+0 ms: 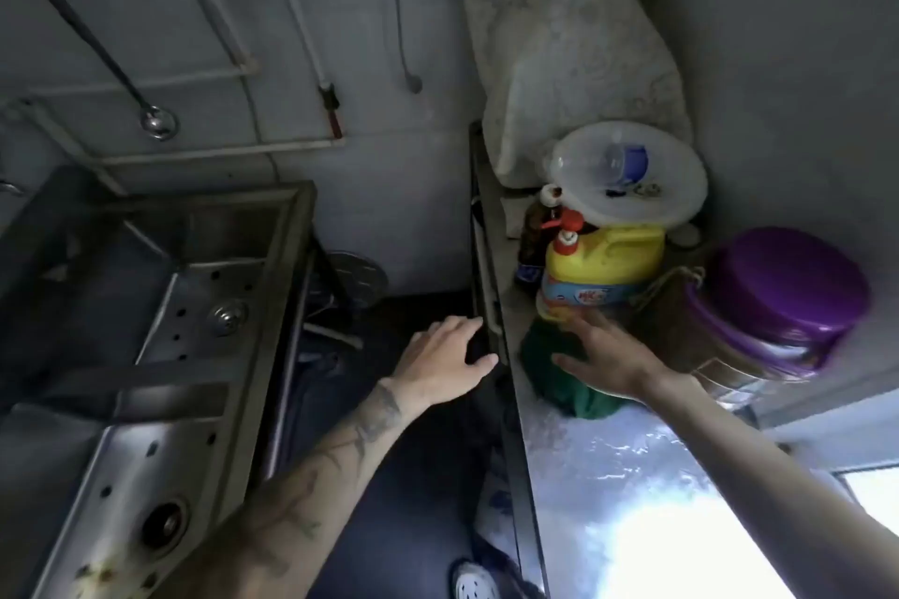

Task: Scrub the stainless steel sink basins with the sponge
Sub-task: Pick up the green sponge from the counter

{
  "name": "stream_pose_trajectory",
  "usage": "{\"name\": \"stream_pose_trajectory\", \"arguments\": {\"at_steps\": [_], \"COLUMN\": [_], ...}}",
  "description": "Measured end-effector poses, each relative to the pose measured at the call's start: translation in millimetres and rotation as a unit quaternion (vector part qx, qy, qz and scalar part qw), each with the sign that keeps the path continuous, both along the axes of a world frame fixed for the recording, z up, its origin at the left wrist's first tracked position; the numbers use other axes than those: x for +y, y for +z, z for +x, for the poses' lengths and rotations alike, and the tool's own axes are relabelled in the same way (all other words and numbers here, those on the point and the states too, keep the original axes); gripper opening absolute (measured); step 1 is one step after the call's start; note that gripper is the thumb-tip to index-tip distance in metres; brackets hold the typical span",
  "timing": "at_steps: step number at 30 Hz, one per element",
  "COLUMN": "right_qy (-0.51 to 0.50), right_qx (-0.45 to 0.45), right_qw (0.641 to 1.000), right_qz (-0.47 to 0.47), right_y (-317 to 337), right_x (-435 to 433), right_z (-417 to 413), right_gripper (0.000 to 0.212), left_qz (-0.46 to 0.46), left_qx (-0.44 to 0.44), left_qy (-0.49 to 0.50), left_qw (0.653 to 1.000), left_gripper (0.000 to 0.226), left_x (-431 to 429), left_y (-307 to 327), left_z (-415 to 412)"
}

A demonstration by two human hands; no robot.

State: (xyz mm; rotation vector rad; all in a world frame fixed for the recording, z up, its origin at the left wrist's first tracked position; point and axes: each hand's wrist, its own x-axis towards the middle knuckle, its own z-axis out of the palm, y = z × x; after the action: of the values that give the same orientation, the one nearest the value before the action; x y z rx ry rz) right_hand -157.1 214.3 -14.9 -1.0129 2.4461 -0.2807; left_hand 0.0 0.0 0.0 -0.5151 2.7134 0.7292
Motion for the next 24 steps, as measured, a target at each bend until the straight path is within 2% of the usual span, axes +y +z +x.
{"name": "stream_pose_trajectory", "arguments": {"at_steps": [4,7,12,16,19,24], "right_qy": [-0.045,-0.062,-0.063,-0.074,-0.042,0.066], "right_qx": [0.002,0.018,0.063,0.05,0.052,0.053], "right_qw": [0.998,0.997,0.995,0.995,0.998,0.996], "right_qz": [0.043,0.038,0.043,0.037,0.016,-0.024], "right_y": [-29,-50,-64,-61,-52,-30], "right_x": [1,4,-4,-19,-39,-112], "right_z": [5,13,22,28,37,75], "right_gripper": [0.071,0.077,0.068,0.062,0.061,0.061], "left_qz": [0.037,0.049,0.068,0.07,0.071,0.055], "left_qx": [-0.036,-0.042,-0.035,-0.029,-0.019,-0.007], "left_qy": [-0.008,-0.005,0.004,0.031,0.07,0.176], "left_qw": [0.999,0.998,0.997,0.997,0.995,0.983], "left_gripper": [0.071,0.069,0.069,0.068,0.067,0.07], "left_x": [26,39,48,40,20,-32], "left_y": [-37,-58,-76,-76,-70,-54], "left_z": [-17,-28,-34,-21,1,74]}}
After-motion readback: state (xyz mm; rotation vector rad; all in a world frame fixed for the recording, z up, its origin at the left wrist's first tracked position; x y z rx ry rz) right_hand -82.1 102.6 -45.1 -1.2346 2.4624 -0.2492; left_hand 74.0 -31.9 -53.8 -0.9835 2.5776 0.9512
